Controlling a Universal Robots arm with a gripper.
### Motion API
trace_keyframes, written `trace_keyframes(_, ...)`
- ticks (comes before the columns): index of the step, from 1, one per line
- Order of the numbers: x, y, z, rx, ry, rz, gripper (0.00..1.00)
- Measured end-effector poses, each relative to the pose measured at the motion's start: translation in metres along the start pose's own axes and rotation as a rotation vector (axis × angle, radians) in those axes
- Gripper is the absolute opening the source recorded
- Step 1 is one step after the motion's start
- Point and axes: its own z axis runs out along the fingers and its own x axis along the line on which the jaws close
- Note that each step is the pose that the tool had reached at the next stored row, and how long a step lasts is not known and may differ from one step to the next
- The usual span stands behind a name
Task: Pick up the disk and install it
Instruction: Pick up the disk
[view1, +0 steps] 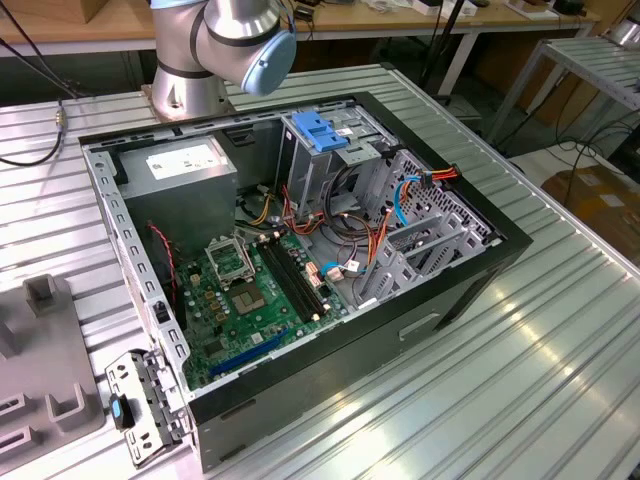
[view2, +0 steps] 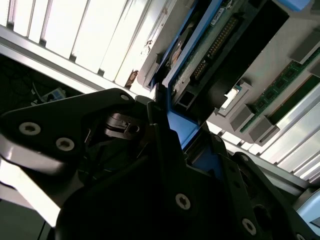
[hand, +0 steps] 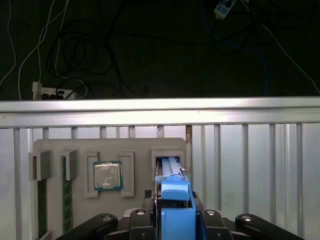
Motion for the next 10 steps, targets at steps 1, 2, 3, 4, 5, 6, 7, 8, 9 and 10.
trace_keyframes(1,0.0000,0.0000,-0.0005,-0.0001,-0.0001,0.000,0.37)
trace_keyframes(2,0.0000,0.0000,-0.0011,-0.0002,-0.0002,0.000,0.37)
trace_keyframes(3,-0.0001,0.0000,-0.0018,-0.0001,-0.0004,0.000,0.37)
trace_keyframes(4,-0.0001,0.0000,-0.0028,-0.0001,-0.0005,0.000,0.37)
trace_keyframes(5,0.0000,0.0000,-0.0036,-0.0002,-0.0006,0.000,0.37)
trace_keyframes(6,0.0000,0.0000,-0.0049,-0.0001,-0.0009,0.000,0.37)
trace_keyframes(7,-0.0001,0.0000,-0.0067,-0.0001,-0.0011,0.000,0.37)
trace_keyframes(8,-0.0001,0.0000,-0.0080,-0.0001,-0.0012,0.000,0.37)
trace_keyframes(9,-0.0001,0.0000,-0.0099,-0.0002,-0.0014,0.000,0.37)
trace_keyframes(10,-0.0001,0.0000,-0.0123,-0.0001,-0.0018,0.000,0.37)
